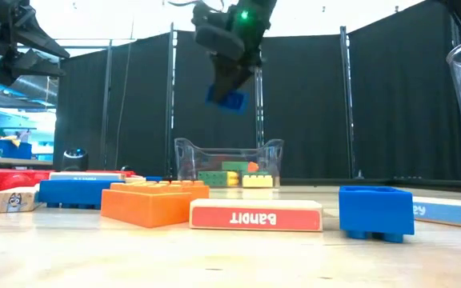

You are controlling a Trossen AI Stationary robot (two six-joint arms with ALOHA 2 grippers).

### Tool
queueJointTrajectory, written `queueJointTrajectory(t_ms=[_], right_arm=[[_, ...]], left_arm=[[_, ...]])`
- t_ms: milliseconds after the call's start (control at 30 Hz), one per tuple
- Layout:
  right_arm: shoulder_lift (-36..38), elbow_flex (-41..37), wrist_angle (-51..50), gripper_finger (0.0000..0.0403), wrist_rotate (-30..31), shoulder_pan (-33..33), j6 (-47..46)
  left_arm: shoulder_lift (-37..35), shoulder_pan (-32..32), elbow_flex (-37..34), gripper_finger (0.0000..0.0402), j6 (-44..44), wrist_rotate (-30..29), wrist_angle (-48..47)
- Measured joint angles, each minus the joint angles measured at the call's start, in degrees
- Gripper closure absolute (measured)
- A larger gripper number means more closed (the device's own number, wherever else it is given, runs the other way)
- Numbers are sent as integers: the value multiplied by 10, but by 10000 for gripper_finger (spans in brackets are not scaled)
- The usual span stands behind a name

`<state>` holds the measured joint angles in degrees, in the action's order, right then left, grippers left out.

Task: Sort blocks by size
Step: Put the 4-stud blue game piece into the top center transparent bin, then put the 3-stud blue game piece into the top center transparent bin

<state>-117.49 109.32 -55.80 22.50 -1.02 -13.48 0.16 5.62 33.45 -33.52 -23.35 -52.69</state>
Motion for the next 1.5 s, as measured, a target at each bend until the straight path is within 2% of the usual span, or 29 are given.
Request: queueJointTrajectory(t_ms=[67, 133, 267, 367, 633, 700, 800, 933, 1033, 1100, 1200, 1367, 1500], right_arm=[[17, 0, 7, 301, 45, -41, -29], [24, 0, 24, 301, 65, -79, -45], [17, 0, 58, 301, 58, -135, -63], [4, 0, 63, 297, 12, -164, -79], [-15, 0, 65, 177, -51, -205, -116], [-12, 1, 60, 160, -71, -209, -118], [0, 15, 45, 153, -131, -206, -92], [30, 24, -21, 166, -268, -152, 0], [37, 24, -113, 176, -317, -72, 81], [37, 22, -166, 181, -302, -13, 120], [35, 0, -188, 188, -262, 68, 106], [32, -78, -124, 190, -264, 179, 74], [32, -116, -36, 192, -240, 246, 128]], left_arm=[[0, 0, 0, 156, 0, 0, 0], [0, 0, 0, 156, -2, 0, 0], [0, 0, 0, 156, -2, -2, 0], [0, 0, 0, 156, -2, -2, 0], [0, 0, 0, 156, -2, -4, 0], [0, 0, 0, 156, -2, -4, 0], [0, 0, 0, 156, -2, -4, 0], [0, 0, 0, 156, -2, -4, 0], [0, 0, 0, 156, -2, -4, 0], [0, 0, 0, 156, -2, -4, 0], [0, 0, 0, 156, -2, -3, 0], [0, 0, 0, 156, -1, -2, 0], [0, 0, 0, 156, -1, -1, 0]])
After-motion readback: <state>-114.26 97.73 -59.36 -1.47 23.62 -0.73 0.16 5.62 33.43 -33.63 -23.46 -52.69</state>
